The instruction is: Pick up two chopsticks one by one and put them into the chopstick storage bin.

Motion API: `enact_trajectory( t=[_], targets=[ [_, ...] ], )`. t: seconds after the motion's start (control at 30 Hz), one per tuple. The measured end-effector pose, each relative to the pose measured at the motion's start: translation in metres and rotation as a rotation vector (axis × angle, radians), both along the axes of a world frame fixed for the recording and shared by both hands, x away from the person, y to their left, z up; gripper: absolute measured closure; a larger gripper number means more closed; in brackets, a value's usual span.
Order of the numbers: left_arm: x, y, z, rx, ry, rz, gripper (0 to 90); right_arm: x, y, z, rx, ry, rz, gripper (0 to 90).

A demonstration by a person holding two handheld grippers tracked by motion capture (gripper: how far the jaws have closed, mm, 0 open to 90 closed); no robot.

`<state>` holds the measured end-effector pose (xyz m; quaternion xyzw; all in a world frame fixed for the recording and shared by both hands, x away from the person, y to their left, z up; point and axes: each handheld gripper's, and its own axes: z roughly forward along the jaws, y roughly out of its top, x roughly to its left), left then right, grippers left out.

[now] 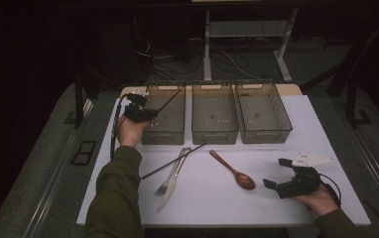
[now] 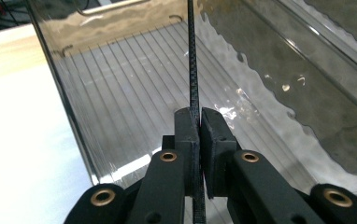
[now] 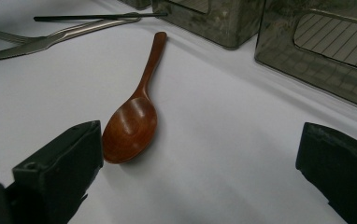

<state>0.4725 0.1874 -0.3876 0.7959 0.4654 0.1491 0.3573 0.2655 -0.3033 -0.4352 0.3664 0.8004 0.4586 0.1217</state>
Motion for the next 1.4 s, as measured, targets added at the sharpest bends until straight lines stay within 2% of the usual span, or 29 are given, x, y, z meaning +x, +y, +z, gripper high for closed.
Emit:
enact_trajectory(
  t=[0.1, 0.23, 0.63, 0.83, 0.93, 1.1, 1.4],
  targets=[
    [0.001, -0.002, -0.002, 0.012, 0.012, -0.001, 84.8, 0.0, 0.0, 0.0, 0.0, 0.001, -0.001, 0.2],
    [0.001, -0.002, -0.003, 0.007, 0.021, -0.003, 84.5, 0.0, 0.0, 0.0, 0.002, 0.002, -0.001, 0.2],
    [-0.002, -0.002, 0.002, -0.021, -0.009, -0.024, 78.1, 0.0, 0.0, 0.0, 0.002, 0.001, -0.001, 0.2],
    [-0.008, -0.003, 0.012, -0.042, -0.052, -0.056, 71.9, 0.0, -0.001, 0.0, 0.004, 0.001, -0.002, 0.2],
    [-0.012, -0.002, 0.018, -0.07, -0.069, -0.083, 68.0, 0.0, -0.001, 0.001, 0.004, -0.002, -0.003, 0.2],
    [-0.022, -0.004, 0.029, -0.084, -0.101, -0.142, 61.2, 0.0, -0.001, 0.0, 0.005, 0.0, -0.003, 0.2],
    [-0.042, -0.009, 0.044, -0.126, -0.156, -0.204, 51.5, -0.001, -0.001, 0.0, 0.001, 0.002, -0.004, 0.2]
  ],
)
